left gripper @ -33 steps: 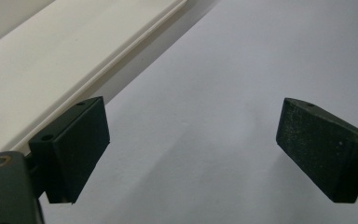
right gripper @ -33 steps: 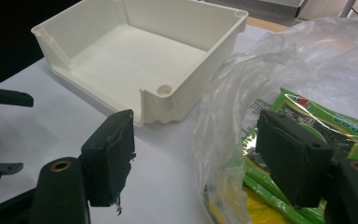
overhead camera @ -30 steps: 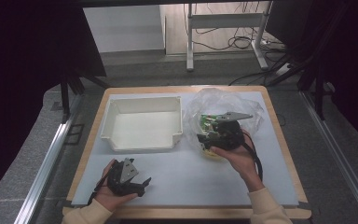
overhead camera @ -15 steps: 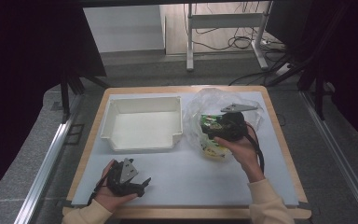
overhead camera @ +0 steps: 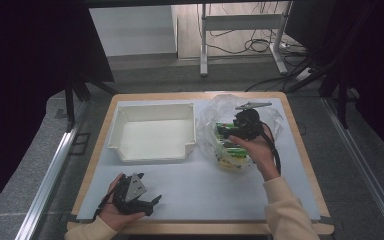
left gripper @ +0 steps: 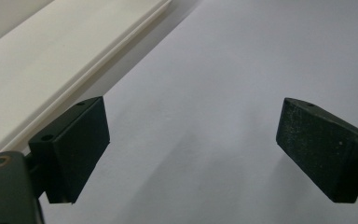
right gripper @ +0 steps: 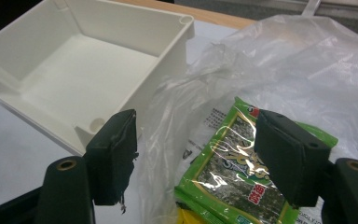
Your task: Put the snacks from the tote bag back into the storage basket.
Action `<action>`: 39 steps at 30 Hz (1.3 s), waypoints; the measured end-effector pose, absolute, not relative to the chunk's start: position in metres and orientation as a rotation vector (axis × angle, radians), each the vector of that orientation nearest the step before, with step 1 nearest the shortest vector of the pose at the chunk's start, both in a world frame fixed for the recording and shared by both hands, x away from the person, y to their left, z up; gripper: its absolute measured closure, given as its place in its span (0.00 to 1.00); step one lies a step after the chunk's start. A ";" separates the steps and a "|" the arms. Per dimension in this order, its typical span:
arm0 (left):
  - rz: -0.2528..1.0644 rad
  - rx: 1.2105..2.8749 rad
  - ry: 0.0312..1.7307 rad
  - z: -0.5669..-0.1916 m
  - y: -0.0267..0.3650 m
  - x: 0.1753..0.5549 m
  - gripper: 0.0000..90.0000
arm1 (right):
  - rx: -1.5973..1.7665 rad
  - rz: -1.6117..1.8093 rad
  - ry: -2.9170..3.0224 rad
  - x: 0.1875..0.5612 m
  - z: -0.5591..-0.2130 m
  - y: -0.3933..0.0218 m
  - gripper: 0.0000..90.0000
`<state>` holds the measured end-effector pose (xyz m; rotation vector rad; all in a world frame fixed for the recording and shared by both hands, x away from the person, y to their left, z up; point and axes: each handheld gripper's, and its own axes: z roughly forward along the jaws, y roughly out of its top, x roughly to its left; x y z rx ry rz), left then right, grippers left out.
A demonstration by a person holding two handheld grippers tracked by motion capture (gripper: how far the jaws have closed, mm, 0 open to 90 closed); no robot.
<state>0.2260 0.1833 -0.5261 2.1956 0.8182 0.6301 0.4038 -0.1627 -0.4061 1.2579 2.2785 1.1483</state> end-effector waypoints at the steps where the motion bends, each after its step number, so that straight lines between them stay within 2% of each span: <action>1: 0.629 2.198 0.818 -0.526 0.184 0.226 0.10 | 1.269 1.140 2.281 0.406 -0.407 -0.163 0.34; 20: 0.638 2.198 0.844 -0.527 0.186 0.229 0.11 | 1.400 1.069 2.278 0.437 -0.425 -0.184 0.34; 39: 0.637 2.193 0.850 -0.527 0.187 0.230 0.11 | 1.455 0.974 2.291 0.451 -0.437 -0.194 0.35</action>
